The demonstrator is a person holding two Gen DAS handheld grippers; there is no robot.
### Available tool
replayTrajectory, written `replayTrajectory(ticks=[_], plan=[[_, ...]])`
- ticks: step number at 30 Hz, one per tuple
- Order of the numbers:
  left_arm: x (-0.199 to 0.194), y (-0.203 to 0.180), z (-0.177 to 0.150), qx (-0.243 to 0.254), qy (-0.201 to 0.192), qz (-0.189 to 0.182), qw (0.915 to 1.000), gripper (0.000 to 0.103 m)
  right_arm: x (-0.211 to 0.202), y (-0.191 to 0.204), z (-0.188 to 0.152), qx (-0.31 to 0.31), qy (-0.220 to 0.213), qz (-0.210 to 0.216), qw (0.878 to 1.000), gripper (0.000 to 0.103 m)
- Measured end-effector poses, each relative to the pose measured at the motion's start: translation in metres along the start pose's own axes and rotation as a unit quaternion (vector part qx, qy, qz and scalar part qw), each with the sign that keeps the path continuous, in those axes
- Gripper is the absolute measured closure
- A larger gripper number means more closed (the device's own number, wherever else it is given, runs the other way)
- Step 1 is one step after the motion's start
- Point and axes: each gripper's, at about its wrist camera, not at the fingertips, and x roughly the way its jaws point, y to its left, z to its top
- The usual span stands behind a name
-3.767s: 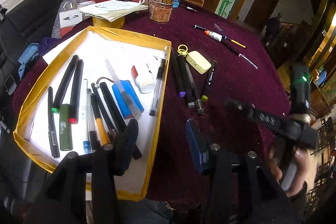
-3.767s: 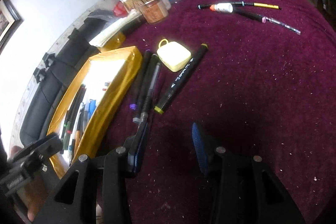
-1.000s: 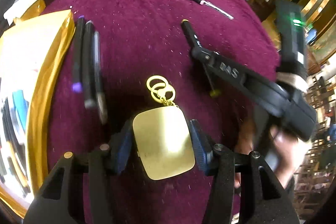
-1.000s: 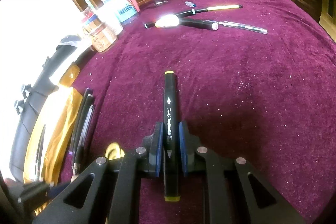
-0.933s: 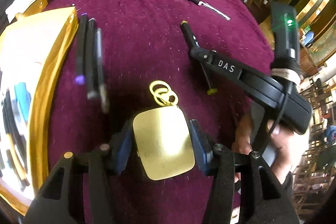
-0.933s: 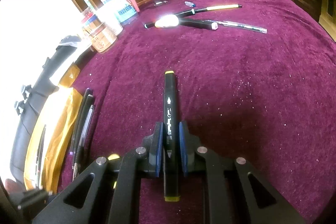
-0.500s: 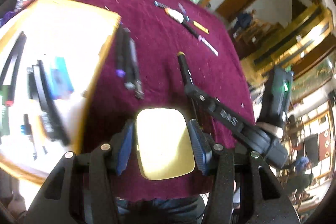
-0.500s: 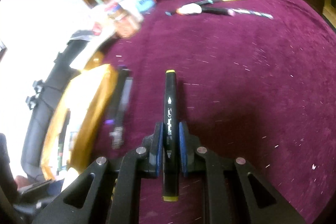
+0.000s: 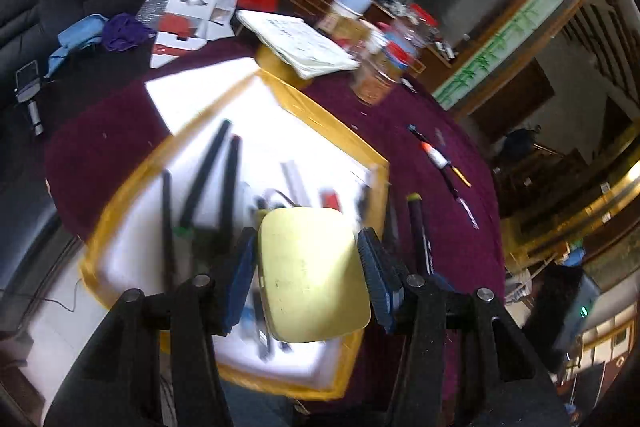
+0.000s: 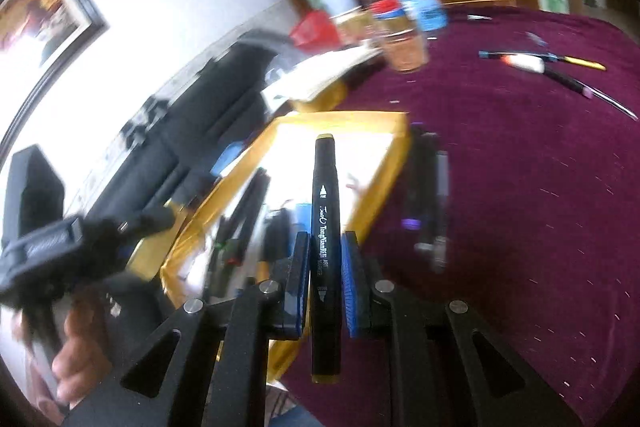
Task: Organize rigid objects
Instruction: 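Place the keychain case and yellow-capped marker in the tray, opening both tools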
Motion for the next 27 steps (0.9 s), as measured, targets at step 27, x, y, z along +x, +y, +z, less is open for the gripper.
replayTrajectory(ticks=[27], plan=[[0.102, 0.022, 0.031, 0.047, 0.071, 0.085, 0.9927, 0.041, 0.131, 0.019, 0.034, -0.041, 0.100, -0.054, 0.993, 0.087]])
